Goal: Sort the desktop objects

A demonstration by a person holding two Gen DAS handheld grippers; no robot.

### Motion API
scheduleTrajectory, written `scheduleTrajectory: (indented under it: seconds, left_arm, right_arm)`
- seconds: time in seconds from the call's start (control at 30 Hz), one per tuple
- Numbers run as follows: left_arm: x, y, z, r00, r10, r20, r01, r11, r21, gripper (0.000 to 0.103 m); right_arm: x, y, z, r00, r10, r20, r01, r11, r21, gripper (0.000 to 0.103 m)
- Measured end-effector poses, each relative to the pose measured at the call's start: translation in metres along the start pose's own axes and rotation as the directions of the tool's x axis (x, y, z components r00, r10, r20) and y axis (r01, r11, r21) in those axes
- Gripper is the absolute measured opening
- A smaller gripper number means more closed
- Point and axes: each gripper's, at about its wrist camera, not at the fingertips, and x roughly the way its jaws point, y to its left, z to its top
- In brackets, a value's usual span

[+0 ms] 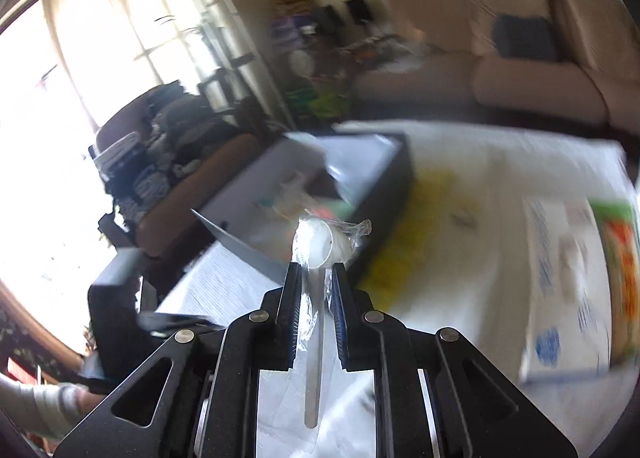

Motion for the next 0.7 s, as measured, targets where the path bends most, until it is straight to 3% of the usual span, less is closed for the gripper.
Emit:
scheduleTrajectory:
  seconds: [0.1, 0.17, 0.3, 0.4, 0.5, 0.6, 0.7]
  left_arm:
    - [-0.042, 0.066, 0.037, 0.997, 0.064, 0.051, -0.061, 0.996, -0.059, 0.009]
    - [-0.051, 0.108, 0.058, 0.985, 0.157, 0.068, -0.152, 0.985, -0.081, 0.009]
    - [-0.034, 0.185, 0.092, 0.98, 0.201, 0.003, -0.199, 0.973, -0.118, 0.009]
    - [-0.004, 0.218, 0.104, 0.968, 0.237, -0.078, -0.243, 0.967, -0.082, 0.009]
    - [0.01, 0.231, 0.105, 0.954, 0.286, -0.087, -0.292, 0.954, -0.062, 0.009]
    - [0.003, 0.238, 0.1, 0.964, 0.261, -0.043, -0.264, 0.957, -0.119, 0.01]
    - [-0.004, 0.247, 0.092, 0.973, 0.23, -0.008, -0.227, 0.957, -0.181, 0.012]
  right_arm:
    - [0.036, 0.029, 0.04, 0.999, 0.05, -0.008, -0.05, 0.998, -0.044, 0.014]
    - [0.075, 0.052, 0.065, 0.994, 0.103, -0.036, -0.105, 0.992, -0.066, 0.014]
    - [0.165, 0.087, 0.092, 0.977, 0.158, -0.147, -0.175, 0.978, -0.114, 0.014]
    - [0.241, 0.108, 0.096, 0.946, 0.142, -0.292, -0.194, 0.968, -0.161, 0.014]
    - [0.292, 0.116, 0.094, 0.918, 0.068, -0.39, -0.163, 0.962, -0.218, 0.014]
    - [0.328, 0.122, 0.092, 0.892, 0.04, -0.451, -0.173, 0.951, -0.257, 0.015]
    - [0.355, 0.133, 0.094, 0.884, 0.025, -0.466, -0.191, 0.93, -0.313, 0.017]
